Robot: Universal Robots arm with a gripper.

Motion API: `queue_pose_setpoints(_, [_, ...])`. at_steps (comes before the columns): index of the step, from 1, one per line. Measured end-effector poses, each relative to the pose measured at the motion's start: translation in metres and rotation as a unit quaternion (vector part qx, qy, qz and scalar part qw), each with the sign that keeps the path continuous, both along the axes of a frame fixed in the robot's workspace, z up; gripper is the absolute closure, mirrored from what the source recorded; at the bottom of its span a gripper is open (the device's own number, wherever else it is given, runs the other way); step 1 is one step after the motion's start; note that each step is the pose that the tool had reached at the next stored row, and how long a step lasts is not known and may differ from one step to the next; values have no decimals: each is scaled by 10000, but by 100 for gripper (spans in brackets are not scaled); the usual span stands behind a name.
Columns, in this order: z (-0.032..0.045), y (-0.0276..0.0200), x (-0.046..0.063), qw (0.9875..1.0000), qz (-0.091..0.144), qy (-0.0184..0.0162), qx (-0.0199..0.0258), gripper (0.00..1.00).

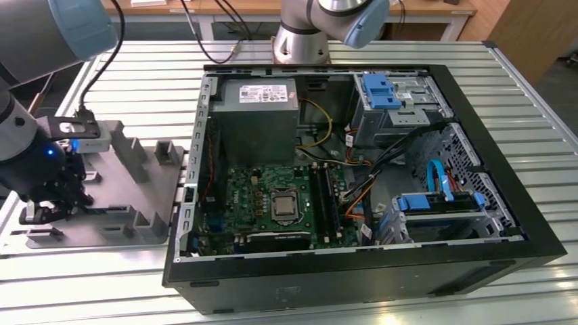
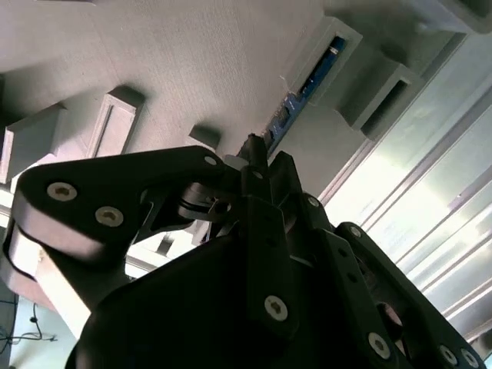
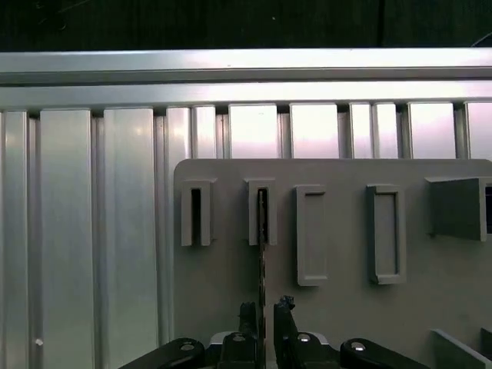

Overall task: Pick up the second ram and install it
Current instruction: 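Pick up the second ram and move it above second insertion slot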

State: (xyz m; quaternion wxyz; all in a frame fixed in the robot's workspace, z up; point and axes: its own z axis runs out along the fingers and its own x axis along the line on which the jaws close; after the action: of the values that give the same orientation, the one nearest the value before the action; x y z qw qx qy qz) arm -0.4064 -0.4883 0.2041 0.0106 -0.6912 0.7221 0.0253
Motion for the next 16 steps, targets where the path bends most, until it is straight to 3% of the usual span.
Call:
queue_pose_setpoints(8, [-118,0,-9,10000,95,0,6,76])
queue_pose_setpoints(16, [-121,0,-9,10000,96,0,5,78])
